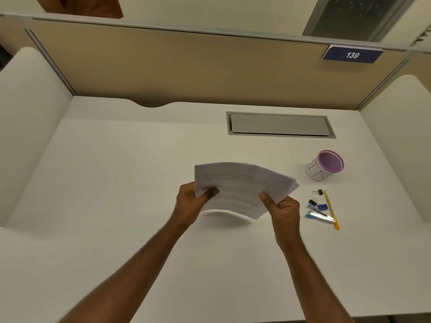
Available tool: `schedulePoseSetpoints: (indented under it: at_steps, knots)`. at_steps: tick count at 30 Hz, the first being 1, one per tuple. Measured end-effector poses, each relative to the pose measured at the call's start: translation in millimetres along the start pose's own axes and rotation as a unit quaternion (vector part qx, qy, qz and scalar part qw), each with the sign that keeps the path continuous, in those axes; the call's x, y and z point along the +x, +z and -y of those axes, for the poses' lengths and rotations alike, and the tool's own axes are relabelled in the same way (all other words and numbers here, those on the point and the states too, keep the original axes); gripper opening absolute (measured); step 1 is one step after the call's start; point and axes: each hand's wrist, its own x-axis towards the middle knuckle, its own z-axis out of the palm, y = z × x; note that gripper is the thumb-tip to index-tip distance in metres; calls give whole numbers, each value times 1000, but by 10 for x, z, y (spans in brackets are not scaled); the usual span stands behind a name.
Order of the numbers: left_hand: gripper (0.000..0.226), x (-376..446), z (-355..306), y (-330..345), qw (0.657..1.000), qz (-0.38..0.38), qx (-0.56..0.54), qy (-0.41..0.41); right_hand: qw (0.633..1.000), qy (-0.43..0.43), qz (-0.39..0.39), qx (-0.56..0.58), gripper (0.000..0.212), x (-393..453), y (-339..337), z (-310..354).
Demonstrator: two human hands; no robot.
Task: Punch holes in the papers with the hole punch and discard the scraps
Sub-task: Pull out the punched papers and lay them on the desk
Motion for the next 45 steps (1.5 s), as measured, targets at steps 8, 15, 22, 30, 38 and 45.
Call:
schedulePoseSetpoints:
  at_steps: [8,15,22,30,38,45]
  knots:
    - [34,-72,72,37,1000,-5,-5,-14,1000,9,-5,-10,23,-29,45,-78]
    - [37,-32,55,53,1000,-1,2,-18,1000,21,9,-17,17,24,8,-124]
    - [32,-6,-54,61,1000,-1,-2,-9,1000,5,11,-7,18,58,-34,-109]
    - [34,11,-8,66,1000,15,17,-14,999,28,12,-11,28,89,14,-193]
    - [39,60,29,76,1000,9,12,-21,1000,17,16,0,32,112,11,-212]
    - [33,68,63,69,1000,1,6,-21,1000,12,11,13,14,113,-18,-240]
